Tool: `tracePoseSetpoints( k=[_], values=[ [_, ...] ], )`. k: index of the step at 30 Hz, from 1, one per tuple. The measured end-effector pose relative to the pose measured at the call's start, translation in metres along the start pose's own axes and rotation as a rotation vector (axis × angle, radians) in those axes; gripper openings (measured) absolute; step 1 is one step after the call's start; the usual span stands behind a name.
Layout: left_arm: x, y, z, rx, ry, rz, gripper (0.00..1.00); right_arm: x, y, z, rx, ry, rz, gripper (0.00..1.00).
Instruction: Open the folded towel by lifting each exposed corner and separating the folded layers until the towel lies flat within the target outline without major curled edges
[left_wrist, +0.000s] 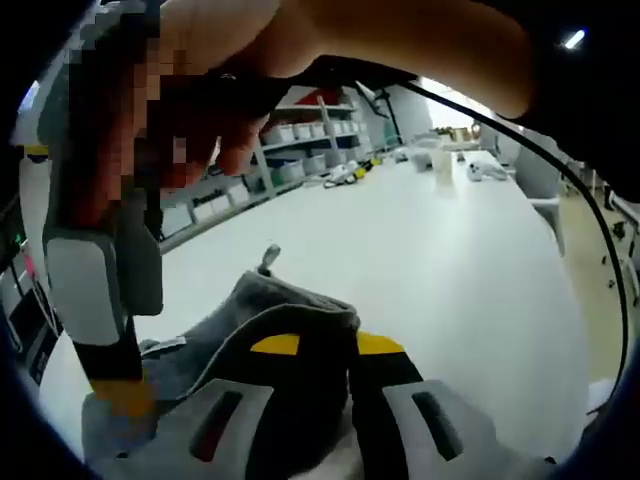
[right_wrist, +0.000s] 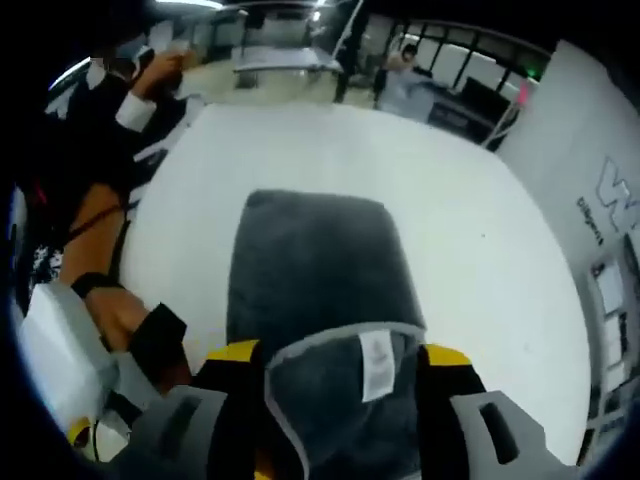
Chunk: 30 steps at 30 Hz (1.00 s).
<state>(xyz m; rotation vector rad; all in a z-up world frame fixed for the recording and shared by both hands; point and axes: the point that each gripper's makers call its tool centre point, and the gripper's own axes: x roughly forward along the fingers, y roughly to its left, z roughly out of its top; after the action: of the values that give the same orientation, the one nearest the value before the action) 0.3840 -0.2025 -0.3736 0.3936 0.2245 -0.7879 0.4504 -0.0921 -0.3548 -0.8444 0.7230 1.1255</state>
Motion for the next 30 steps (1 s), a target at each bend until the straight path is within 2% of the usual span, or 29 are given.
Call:
tracePoseSetpoints(
  k=[2,5,6,8,10,23,26,30],
  values=[
    [0.000,0.000,0.000,-0.007,0.001,-0.003,0.16,-0.004,-0.004,-0.002,0.017,0.000,-0.012,0.38],
    [0.001,0.000,-0.001,-0.006,0.003,-0.004,0.16,-0.010,-0.012,-0.007,0.042,0.009,-0.049,0.10],
    [0.001,0.000,-0.001,-0.006,0.004,-0.005,0.16,-0.013,-0.018,-0.009,0.049,0.016,-0.056,0.07],
    [0.002,-0.001,-0.002,-0.014,0.004,-0.010,0.17,-0.015,-0.017,-0.014,0.050,0.001,-0.066,0.08],
    [0.003,-0.003,-0.004,-0.049,0.007,-0.025,0.18,-0.018,-0.026,-0.018,0.059,0.002,-0.086,0.05],
    [0.005,-0.014,-0.008,-0.088,0.025,-0.061,0.20,-0.026,-0.054,-0.058,0.105,0.017,-0.148,0.00],
    [0.007,-0.016,-0.008,-0.089,0.026,-0.065,0.20,-0.021,-0.063,-0.069,0.112,0.009,-0.164,0.00],
    [0.007,-0.019,-0.010,-0.089,0.033,-0.076,0.20,-0.012,-0.078,-0.091,0.135,0.034,-0.179,0.00]
  ],
)
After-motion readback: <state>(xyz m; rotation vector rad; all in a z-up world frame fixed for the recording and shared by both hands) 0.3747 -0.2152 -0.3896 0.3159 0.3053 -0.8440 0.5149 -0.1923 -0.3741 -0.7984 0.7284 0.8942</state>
